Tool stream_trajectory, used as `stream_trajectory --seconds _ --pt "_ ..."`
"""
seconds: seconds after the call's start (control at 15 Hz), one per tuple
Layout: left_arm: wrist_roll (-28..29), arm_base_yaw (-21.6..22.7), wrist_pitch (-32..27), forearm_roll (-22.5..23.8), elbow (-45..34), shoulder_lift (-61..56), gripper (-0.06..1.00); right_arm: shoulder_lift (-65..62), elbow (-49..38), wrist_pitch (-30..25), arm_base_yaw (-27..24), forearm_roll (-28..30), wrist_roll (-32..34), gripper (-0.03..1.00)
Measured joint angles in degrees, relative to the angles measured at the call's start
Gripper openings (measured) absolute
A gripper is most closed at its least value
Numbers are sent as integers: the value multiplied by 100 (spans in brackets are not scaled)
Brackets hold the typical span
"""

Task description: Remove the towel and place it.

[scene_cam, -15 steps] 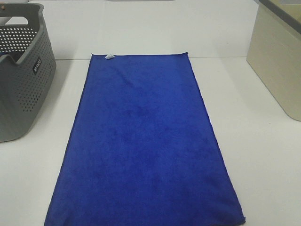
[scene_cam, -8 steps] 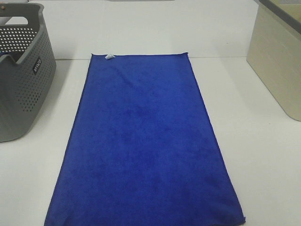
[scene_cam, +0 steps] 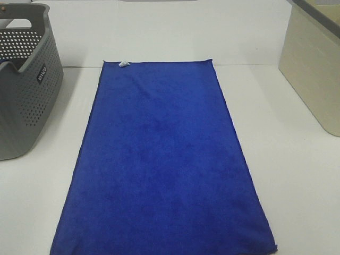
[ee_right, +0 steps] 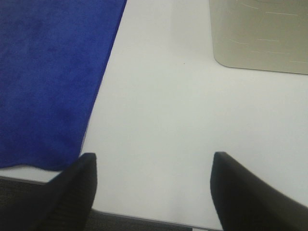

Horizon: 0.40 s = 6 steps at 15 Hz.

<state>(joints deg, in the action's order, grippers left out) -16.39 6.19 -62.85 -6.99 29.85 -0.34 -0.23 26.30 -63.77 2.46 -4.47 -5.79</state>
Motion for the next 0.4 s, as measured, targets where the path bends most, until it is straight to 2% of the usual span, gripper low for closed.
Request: stream_trajectory --seconds 0.4 --pt "0 0 0 0 0 0 74 0 0 0 0 0 0 67"
